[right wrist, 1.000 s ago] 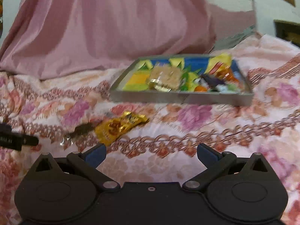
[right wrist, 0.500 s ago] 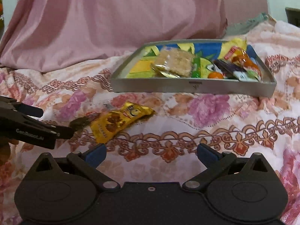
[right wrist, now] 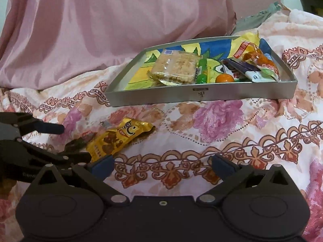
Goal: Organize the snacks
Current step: 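Grasp the dark candy stick with the left gripper while the right grasps the yellow snack bag, then lift and carry the candy stick with the left gripper while the right carries the yellow bag over the tray, then lower both grippers into the tray and open them to release the candy and bag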
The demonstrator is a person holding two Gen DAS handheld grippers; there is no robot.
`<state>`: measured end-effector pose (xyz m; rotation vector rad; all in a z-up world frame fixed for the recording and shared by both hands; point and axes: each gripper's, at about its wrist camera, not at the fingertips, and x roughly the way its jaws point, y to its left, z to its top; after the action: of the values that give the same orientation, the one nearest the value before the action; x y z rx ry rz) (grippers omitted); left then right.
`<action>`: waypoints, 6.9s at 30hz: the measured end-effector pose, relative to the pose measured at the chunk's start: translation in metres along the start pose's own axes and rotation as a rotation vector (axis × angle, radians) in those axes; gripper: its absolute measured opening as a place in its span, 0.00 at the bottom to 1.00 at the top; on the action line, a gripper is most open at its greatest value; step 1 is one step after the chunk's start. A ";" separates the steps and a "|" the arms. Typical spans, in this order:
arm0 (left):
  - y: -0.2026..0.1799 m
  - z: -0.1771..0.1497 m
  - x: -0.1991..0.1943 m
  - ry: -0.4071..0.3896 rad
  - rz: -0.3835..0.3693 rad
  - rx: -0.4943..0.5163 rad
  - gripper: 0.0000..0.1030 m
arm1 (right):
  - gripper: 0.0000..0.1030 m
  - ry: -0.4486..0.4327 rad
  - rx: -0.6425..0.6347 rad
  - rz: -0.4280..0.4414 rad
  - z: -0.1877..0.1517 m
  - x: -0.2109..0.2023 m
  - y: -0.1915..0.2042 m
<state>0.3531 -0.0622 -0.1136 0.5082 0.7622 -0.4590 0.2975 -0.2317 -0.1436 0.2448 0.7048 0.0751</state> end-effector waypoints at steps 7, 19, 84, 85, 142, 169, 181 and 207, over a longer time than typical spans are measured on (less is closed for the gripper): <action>0.017 0.002 0.012 0.070 -0.087 -0.059 0.61 | 0.99 -0.001 0.000 0.023 -0.001 0.000 0.001; 0.036 -0.023 -0.006 0.092 0.043 -0.419 0.45 | 0.99 -0.003 -0.013 0.096 -0.001 0.007 0.007; -0.004 -0.017 -0.029 0.169 0.043 -0.456 0.43 | 0.23 0.129 -0.280 0.150 -0.002 -0.010 0.039; -0.007 -0.017 -0.031 0.171 0.045 -0.454 0.43 | 0.23 0.141 -0.297 0.139 -0.004 -0.017 0.037; -0.049 -0.014 -0.052 0.071 0.172 -0.478 0.43 | 0.23 0.035 -0.176 0.146 0.008 -0.046 0.009; 0.000 0.096 -0.013 -0.132 0.221 -0.589 0.43 | 0.24 -0.316 -0.024 0.105 0.068 -0.034 -0.050; 0.010 0.127 0.038 -0.156 0.249 -0.596 0.43 | 0.24 -0.391 0.075 0.101 0.096 0.008 -0.073; 0.015 0.142 0.102 -0.159 0.259 -0.629 0.43 | 0.24 -0.300 0.168 0.097 0.088 0.058 -0.089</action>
<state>0.5015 -0.1544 -0.0977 -0.0222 0.6338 -0.0047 0.3975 -0.3266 -0.1382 0.4419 0.4008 0.0701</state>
